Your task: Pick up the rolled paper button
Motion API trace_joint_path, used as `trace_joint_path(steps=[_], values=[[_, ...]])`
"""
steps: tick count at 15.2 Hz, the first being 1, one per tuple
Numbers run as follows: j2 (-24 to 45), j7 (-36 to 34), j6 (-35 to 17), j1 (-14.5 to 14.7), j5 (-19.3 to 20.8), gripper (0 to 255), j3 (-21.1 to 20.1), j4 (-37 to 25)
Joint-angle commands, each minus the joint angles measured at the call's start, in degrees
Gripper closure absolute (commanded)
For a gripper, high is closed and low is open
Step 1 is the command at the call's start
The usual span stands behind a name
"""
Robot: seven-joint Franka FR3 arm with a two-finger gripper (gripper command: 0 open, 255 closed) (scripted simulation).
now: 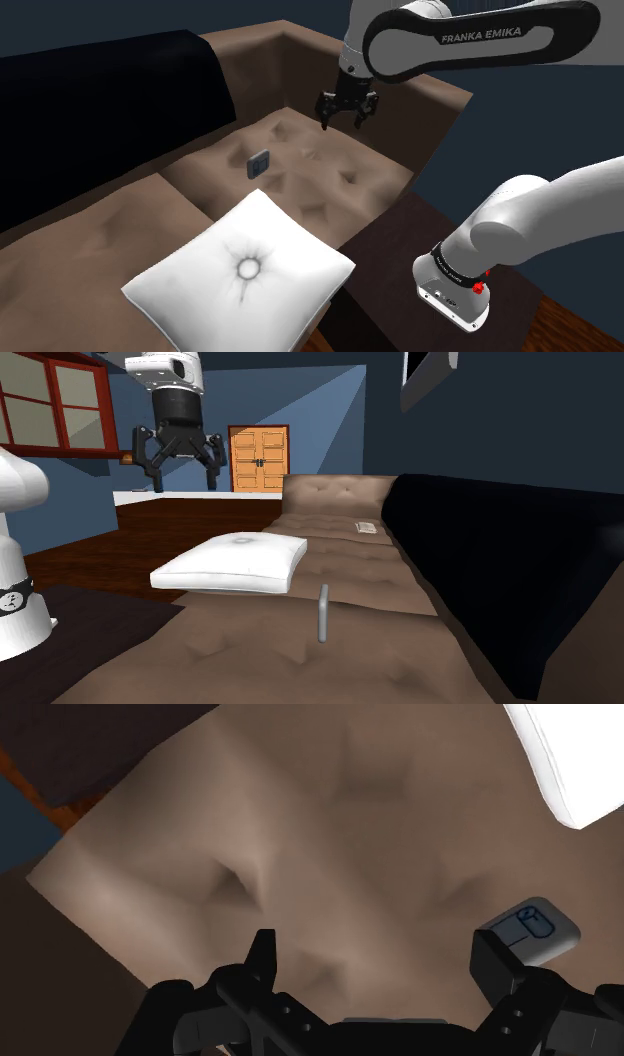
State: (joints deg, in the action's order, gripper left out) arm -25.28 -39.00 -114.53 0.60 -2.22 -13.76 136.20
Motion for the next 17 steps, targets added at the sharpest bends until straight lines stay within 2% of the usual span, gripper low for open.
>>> trace_joint_path(steps=[1,5,10,17], values=[[4.0,-4.2,-2.3,-0.2,0.0,0,-2.1,-1.4],[12.6,-11.9,-6.7,-0.8,1.3,0,-5.3,-4.8],[24.3,-22.1,-10.9,-0.9,5.2,0,-7.9,-10.9],[41.2,-35.3,-13.4,1.9,11.9,0,-7.7,-23.0]])
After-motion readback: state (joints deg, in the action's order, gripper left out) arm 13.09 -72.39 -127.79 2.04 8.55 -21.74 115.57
